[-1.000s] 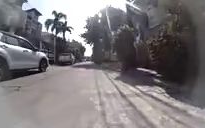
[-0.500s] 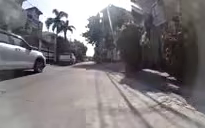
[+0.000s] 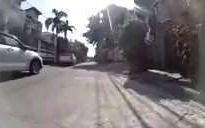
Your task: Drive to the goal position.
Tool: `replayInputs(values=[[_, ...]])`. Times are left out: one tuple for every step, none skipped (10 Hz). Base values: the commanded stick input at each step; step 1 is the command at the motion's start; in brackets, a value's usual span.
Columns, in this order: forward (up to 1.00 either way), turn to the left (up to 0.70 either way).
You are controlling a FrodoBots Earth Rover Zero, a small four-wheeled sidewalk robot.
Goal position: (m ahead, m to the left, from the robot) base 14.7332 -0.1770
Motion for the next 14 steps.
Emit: replayInputs(values=[[1.00, 0.00], [1.00, 0.00], [1.00, 0.00], [1.00, 0.00], [1.00, 0.00], [1.00, 0.00], [1.00, 0.00], [1.00, 0.00], [1.00, 0.00], [1.00, 0.00], [1.00, 0.00], [1.00, 0.00], [1.00, 0.00], [1.00, 0.00]])
